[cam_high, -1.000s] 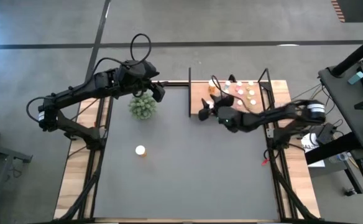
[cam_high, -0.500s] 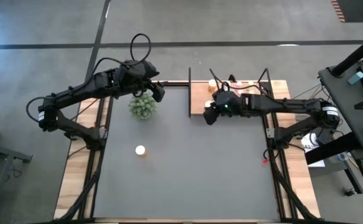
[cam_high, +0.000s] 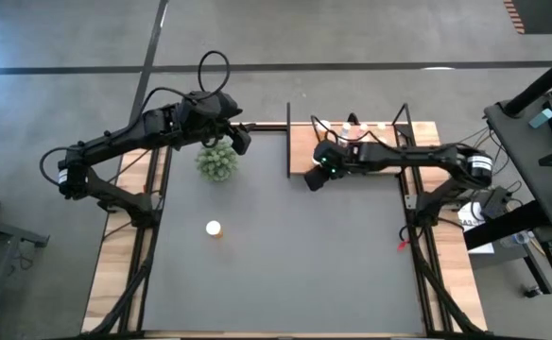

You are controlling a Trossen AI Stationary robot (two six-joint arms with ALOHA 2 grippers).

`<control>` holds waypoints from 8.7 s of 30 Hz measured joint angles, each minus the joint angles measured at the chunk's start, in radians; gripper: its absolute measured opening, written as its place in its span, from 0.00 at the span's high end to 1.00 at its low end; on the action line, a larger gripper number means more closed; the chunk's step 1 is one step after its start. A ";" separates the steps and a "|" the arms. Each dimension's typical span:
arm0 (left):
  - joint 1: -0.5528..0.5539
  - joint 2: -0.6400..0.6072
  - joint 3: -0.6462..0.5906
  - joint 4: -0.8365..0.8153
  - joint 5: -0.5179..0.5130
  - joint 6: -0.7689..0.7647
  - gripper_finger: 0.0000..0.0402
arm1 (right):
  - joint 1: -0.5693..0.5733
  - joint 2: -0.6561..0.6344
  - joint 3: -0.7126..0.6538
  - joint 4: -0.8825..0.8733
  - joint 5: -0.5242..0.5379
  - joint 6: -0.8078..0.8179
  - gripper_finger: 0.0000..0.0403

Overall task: Pick and place medicine bottles onto shelf by color
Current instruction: Put the bottom orange pill bottle on the shelf aligned with the other orange pill bottle, then put the orange pill bottle on the shelf aligned with the other orange pill bottles

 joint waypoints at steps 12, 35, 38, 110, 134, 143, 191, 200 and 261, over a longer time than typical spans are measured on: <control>0.000 0.000 0.000 0.001 0.000 0.002 0.36 | -0.058 0.087 0.054 0.003 0.008 -0.021 0.76; 0.000 0.000 0.000 0.000 -0.001 0.005 0.36 | -0.141 0.092 0.238 -0.091 0.001 -0.101 0.78; 0.000 0.000 0.000 0.000 -0.001 0.005 0.36 | -0.141 0.094 0.290 -0.082 0.002 -0.153 0.78; -0.002 0.000 -0.015 -0.048 0.021 0.046 0.36 | -0.185 0.077 0.323 -0.145 0.034 -0.260 0.76; -0.336 0.000 -0.283 -0.220 0.173 -0.749 0.36 | 0.132 -0.052 0.324 -0.093 0.028 -0.287 0.81; -0.565 0.000 -0.407 -0.245 0.164 -1.208 0.36 | 0.268 -0.083 0.324 -0.117 0.027 -0.287 0.68; -0.655 0.243 -0.511 -0.306 0.121 -1.486 0.54 | 0.311 -0.076 0.319 -0.167 0.029 -0.327 0.53; -0.655 0.240 -0.340 -0.305 0.142 -1.206 0.47 | 0.311 -0.081 0.319 -0.219 -0.019 -0.428 0.53; -0.517 0.209 0.170 0.062 -0.124 -0.450 0.51 | 0.316 -0.156 0.319 0.200 -0.125 -0.621 0.44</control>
